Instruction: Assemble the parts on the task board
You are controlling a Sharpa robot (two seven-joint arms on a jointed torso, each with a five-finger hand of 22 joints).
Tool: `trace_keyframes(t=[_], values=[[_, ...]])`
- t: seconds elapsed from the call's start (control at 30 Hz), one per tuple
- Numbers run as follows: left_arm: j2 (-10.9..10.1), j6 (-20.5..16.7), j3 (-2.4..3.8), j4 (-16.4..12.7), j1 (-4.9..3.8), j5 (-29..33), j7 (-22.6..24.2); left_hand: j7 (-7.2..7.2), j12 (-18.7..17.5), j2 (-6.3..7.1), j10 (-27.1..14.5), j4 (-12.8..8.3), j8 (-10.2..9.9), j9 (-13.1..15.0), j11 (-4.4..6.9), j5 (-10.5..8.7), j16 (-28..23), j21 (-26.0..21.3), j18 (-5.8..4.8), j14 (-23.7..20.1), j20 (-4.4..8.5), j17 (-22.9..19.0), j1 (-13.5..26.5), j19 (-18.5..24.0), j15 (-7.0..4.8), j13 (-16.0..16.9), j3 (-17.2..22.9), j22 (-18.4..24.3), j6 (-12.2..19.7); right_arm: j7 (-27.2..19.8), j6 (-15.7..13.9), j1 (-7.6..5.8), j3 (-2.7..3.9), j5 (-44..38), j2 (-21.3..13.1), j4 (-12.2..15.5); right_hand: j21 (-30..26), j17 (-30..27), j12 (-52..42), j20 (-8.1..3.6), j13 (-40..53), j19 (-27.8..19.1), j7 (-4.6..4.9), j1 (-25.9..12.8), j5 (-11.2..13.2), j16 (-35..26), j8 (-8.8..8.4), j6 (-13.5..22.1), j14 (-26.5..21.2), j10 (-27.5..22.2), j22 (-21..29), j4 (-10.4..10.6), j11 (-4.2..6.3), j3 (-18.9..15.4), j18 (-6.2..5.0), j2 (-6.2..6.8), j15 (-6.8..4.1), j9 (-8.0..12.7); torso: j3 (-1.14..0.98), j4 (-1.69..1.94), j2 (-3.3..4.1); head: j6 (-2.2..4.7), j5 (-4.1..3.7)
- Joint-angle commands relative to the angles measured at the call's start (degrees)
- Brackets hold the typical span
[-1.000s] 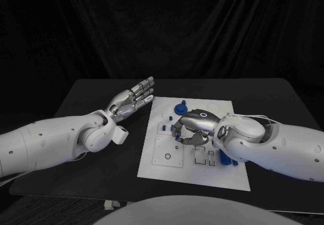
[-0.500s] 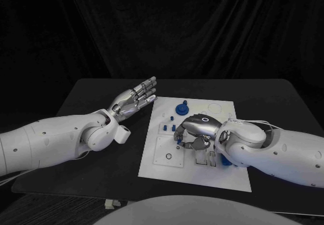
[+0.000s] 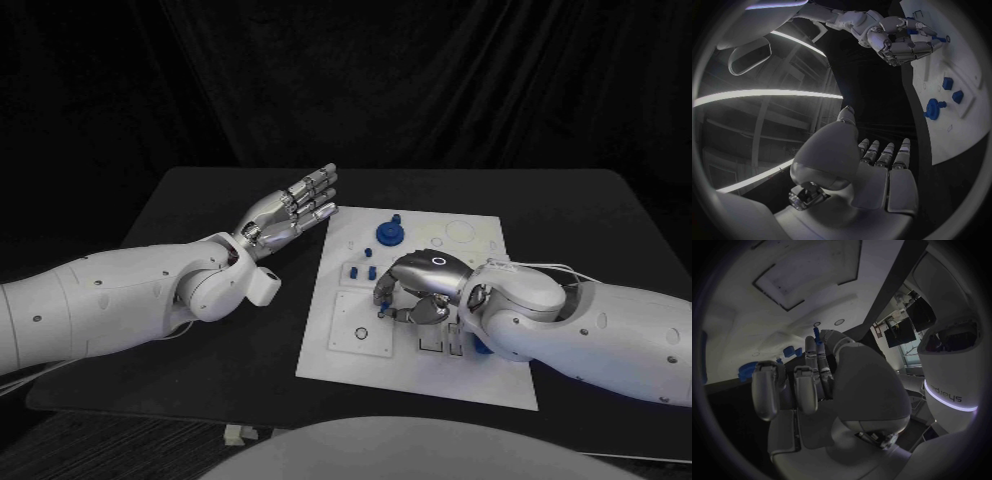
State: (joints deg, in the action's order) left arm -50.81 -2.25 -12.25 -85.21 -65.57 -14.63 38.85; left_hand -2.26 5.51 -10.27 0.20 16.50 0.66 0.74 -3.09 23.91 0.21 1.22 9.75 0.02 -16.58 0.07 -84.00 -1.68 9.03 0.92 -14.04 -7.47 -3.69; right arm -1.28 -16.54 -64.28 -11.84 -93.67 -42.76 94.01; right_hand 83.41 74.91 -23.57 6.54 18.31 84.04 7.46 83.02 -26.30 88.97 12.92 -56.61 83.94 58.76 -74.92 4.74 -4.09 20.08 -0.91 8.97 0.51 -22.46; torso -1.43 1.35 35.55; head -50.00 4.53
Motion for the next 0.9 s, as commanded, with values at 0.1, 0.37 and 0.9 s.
trace_keyframes(t=[0.1, 0.37, 0.9], values=[[0.17, 0.56, 0.06, -0.02, 0.11, 0.43, 5.89, 0.29, -0.15, -0.14, -0.07, -0.32, 0.04, -0.03, -0.47, 0.23, -0.21, 0.04, 0.33, -0.02, -0.02, -0.07, -0.64, 0.05, 0.39, 0.01, 0.16, 0.08, 0.0, 0.91, -0.12, 0.3, 0.03, -0.44, 0.01, -0.04, -0.3, 12.93, -0.26, -0.32, 0.06, 1.58, 0.17, 0.14, 0.24, -0.3, -0.27, 0.39, 5.17, -0.03, -12.39, -0.42, 0.03, 0.03, -1.11, -0.64, -0.44, -0.05, -0.04, -0.06, 0.02, 0.0, -0.01], [0.3, 0.64, 0.06, 0.05, 0.2, 0.43, 5.66, 0.36, -0.15, -0.18, -0.07, -0.35, 0.03, -0.04, -0.53, 0.29, -0.21, 0.05, 0.32, -0.02, -0.03, -0.07, -0.81, 0.04, 0.53, 0.01, 0.23, 0.06, 0.04, 0.87, -0.09, 0.55, 0.03, -0.44, 0.06, 0.28, -0.3, 12.93, -0.26, -0.32, 0.06, 1.58, 0.17, 0.14, 0.24, -0.3, -0.27, 0.39, 5.17, -0.03, -12.39, -0.42, 0.03, 0.03, -1.11, -0.64, -0.44, -0.05, -0.05, -0.04, 0.02, 0.0, 0.0], [0.45, 1.03, 0.06, 0.24, 0.45, 0.43, 5.03, 0.48, -0.19, -0.29, -0.08, -0.44, 0.01, -0.05, -0.64, 0.42, -0.21, 0.07, 0.32, -0.02, -0.07, -0.07, -1.15, 0.01, 0.79, 0.0, 0.4, -0.01, 0.12, 0.89, -0.01, 0.9, 0.03, -0.44, 0.31, 0.39, -0.33, 12.85, -0.29, -0.31, 0.09, 1.56, 0.2, 0.22, 0.25, -0.35, -0.29, 0.47, 5.14, -0.09, -12.38, -0.51, 0.01, 0.13, -1.12, -0.69, -0.43, -0.07, -0.06, 0.0, 0.03, 0.0, -0.04]])
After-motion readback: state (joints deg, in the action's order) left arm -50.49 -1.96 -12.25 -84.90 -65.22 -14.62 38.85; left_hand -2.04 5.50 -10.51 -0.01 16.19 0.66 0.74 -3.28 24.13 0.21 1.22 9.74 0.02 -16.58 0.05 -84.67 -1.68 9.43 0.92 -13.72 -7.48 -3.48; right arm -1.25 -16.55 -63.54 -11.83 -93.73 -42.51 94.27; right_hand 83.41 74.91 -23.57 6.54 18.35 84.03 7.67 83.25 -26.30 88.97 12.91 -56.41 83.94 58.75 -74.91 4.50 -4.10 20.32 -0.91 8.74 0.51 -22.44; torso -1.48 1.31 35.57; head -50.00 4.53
